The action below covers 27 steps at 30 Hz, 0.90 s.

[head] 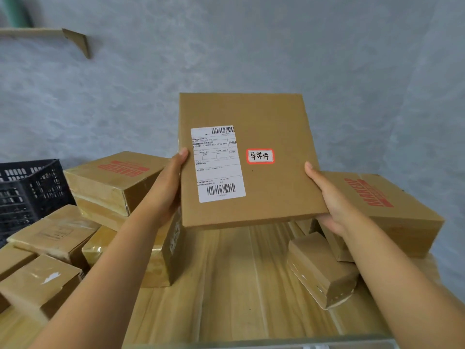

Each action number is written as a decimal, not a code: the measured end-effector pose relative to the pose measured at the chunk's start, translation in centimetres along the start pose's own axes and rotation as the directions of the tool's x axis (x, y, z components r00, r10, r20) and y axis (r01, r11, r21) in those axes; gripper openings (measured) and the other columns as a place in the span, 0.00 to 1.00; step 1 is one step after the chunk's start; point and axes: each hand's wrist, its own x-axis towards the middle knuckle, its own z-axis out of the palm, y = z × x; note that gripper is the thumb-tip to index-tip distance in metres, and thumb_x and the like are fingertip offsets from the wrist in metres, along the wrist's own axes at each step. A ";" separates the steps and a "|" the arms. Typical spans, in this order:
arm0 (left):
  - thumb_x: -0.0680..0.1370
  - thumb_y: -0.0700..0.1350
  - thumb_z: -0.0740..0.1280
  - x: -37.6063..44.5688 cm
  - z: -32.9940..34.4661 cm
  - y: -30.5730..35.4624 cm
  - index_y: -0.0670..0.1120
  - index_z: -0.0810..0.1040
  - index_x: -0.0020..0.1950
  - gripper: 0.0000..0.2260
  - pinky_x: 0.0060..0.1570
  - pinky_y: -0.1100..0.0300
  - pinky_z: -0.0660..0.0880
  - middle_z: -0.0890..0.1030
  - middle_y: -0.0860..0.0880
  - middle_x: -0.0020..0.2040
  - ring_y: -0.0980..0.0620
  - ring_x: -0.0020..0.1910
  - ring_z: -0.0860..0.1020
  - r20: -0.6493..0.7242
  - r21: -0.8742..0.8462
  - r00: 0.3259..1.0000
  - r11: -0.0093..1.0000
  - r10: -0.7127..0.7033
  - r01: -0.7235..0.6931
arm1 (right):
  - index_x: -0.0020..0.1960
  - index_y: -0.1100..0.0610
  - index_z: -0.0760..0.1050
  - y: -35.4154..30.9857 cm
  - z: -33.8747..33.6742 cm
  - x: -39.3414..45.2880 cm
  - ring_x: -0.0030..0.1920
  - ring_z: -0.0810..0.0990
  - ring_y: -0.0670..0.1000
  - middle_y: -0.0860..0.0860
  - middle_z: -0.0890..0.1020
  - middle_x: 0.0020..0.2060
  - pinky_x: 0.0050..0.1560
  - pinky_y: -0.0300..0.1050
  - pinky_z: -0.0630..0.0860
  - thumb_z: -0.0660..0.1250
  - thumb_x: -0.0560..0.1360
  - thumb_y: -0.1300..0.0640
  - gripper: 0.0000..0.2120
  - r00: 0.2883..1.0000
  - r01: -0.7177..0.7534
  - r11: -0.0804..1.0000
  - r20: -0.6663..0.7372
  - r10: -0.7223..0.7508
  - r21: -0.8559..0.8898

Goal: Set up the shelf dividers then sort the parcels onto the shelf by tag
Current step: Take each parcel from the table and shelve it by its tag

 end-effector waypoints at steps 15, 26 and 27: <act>0.77 0.59 0.64 -2.4 4.6 0.1 0.52 0.73 0.70 0.24 0.57 0.45 0.77 0.83 0.48 0.62 0.45 0.60 0.82 -0.159 -0.117 0.981 0.985 0.108 -0.127 | 0.66 0.47 0.74 -2.1 -0.1 -4.7 0.57 0.84 0.47 0.45 0.85 0.56 0.56 0.50 0.79 0.71 0.69 0.37 0.28 0.954 0.262 0.963 -0.171 -0.247 0.066; 0.77 0.57 0.63 -1.6 12.2 2.4 0.48 0.75 0.69 0.23 0.52 0.50 0.78 0.83 0.48 0.61 0.46 0.59 0.82 0.241 -0.148 0.951 0.975 0.195 -0.163 | 0.70 0.51 0.73 -4.1 -4.1 -15.7 0.60 0.83 0.50 0.49 0.84 0.60 0.60 0.51 0.79 0.68 0.73 0.37 0.30 0.820 0.290 0.957 -0.512 -0.257 -0.015; 0.77 0.57 0.63 -1.9 13.3 2.4 0.47 0.76 0.68 0.23 0.51 0.51 0.78 0.83 0.48 0.61 0.47 0.59 0.82 0.275 -0.160 0.942 0.975 0.193 -0.153 | 0.70 0.52 0.73 -4.3 -4.5 -17.2 0.60 0.83 0.50 0.49 0.84 0.61 0.61 0.51 0.79 0.67 0.76 0.38 0.28 0.799 0.297 0.954 -0.539 -0.268 -0.035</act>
